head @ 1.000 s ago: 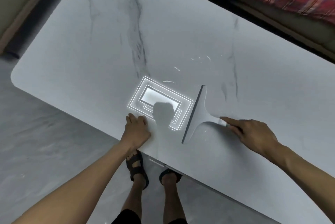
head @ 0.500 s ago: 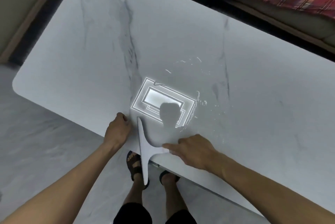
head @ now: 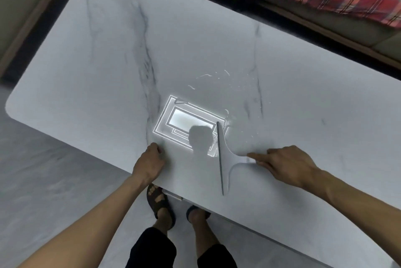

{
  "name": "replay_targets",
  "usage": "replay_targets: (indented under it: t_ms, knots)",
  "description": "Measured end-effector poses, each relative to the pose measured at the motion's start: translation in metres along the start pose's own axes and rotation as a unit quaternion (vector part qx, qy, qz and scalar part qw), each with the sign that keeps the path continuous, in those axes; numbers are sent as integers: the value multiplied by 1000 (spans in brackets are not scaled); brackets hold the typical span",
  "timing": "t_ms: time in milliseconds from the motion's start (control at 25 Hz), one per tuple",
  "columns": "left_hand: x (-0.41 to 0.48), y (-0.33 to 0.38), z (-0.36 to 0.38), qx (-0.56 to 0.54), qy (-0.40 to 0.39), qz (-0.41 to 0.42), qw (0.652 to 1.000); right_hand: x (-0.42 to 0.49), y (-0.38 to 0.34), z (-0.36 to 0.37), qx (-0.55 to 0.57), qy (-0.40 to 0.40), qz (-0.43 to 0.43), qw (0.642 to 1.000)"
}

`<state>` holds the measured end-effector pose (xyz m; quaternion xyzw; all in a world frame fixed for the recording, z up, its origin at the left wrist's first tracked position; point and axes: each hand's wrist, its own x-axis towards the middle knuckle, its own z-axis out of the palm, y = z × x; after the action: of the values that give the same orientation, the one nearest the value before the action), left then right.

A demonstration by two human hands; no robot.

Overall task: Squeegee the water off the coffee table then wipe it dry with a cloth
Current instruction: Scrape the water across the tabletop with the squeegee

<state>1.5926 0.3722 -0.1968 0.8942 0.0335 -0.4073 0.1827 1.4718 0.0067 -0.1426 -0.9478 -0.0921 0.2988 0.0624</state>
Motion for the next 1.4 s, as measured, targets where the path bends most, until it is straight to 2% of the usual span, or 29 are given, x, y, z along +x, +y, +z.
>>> replay_targets:
  t_ms: [80,240,320,440,560,680,840,1000,1160,1320,1400]
  knots:
    - [4,6,-12,-10,47,-4,999,7,0,-19,-32,19,-3,999]
    - [25,7,-43,-99,117,-36,988,80,-55,-47,-47,3,-127,991]
    - [44,5,-59,-123,120,-47,984,127,-94,-49,-58,-33,-178,982]
    - [77,4,-79,-97,98,-27,990,184,-121,-53,-60,-23,-191,979]
    - [103,12,-93,-72,67,9,995,203,-97,-59,-27,26,-144,989]
    - [122,32,-104,-31,67,56,996,197,-45,-70,35,76,-37,996]
    - [139,65,-111,34,52,135,989,156,21,-76,79,76,106,988]
    - [149,97,-106,71,2,122,990,97,51,-75,94,53,213,971]
    - [154,114,-107,101,-11,83,991,104,42,-96,124,46,232,964]
    - [158,109,-110,112,-7,81,990,191,27,-127,210,108,246,940]
    - [160,109,-110,129,-20,78,988,227,27,-134,240,105,259,929]
